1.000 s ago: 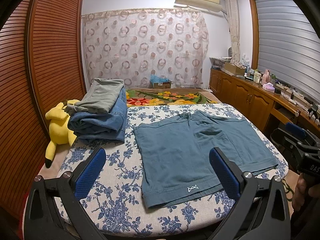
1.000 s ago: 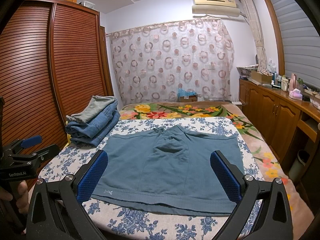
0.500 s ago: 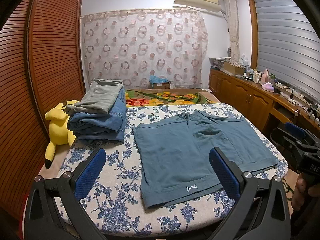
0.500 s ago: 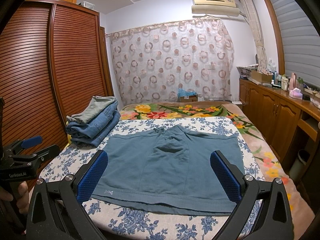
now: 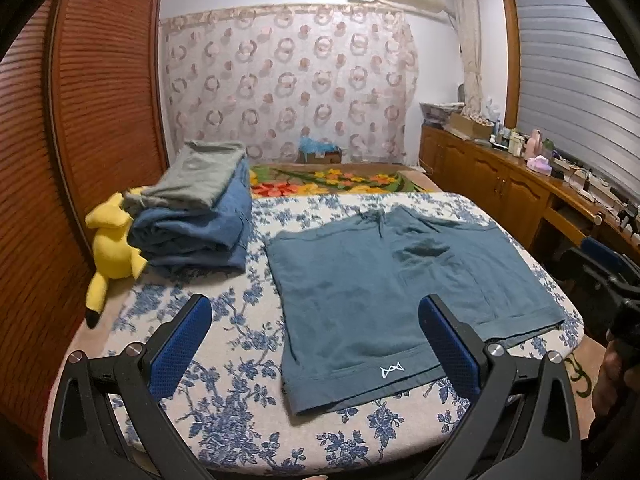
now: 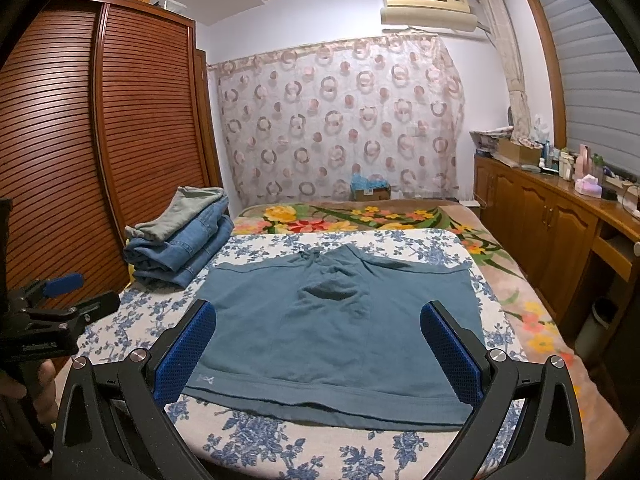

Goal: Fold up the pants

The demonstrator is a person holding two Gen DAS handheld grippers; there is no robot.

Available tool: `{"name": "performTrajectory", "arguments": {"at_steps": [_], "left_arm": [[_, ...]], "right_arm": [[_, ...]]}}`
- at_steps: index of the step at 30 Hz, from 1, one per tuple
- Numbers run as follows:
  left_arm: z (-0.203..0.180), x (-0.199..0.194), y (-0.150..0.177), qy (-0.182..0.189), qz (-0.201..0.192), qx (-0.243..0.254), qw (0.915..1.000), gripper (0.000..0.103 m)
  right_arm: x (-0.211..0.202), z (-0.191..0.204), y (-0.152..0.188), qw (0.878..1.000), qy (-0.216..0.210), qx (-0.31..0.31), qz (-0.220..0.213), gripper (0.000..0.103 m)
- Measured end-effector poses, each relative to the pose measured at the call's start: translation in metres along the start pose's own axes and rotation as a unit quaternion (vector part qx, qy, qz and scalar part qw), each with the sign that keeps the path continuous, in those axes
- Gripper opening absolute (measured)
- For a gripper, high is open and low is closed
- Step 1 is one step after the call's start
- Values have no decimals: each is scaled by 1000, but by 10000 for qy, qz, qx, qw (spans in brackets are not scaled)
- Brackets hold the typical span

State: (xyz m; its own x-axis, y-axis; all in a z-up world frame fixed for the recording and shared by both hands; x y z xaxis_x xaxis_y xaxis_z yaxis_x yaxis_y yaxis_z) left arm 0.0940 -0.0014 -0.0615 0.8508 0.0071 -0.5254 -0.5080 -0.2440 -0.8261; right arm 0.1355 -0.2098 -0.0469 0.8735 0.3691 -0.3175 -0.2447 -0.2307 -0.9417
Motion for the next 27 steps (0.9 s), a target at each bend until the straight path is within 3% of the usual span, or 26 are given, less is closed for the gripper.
{"name": "performTrajectory", "arguments": {"at_steps": [7, 16, 27], "left_arm": [[7, 23, 6, -270, -65, 206, 9994, 103], [5, 53, 12, -267, 206, 471, 9983, 103], [-18, 82, 20, 236, 579, 625, 9961, 103]], "right_arm": [[1, -3, -2, 10000, 51, -17, -22, 102], [9, -9, -1, 9997, 192, -91, 85, 102], [21, -23, -2, 9989, 405, -93, 225, 101]]}}
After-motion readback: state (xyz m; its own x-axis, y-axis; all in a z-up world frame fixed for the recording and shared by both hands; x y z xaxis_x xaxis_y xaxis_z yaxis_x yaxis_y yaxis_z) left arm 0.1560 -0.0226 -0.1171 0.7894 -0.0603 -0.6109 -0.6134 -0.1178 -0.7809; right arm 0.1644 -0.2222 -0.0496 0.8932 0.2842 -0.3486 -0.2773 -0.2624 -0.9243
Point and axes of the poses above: each gripper's, at about its wrist camera, not at the fingertips, and x roughly the way its jaws point, z to its left, y to its underside, the point moved 10 cm from there along x, roughly the way its jaws point, and after that the axes turned 12 degrees about -x, right-handed, at the moved point
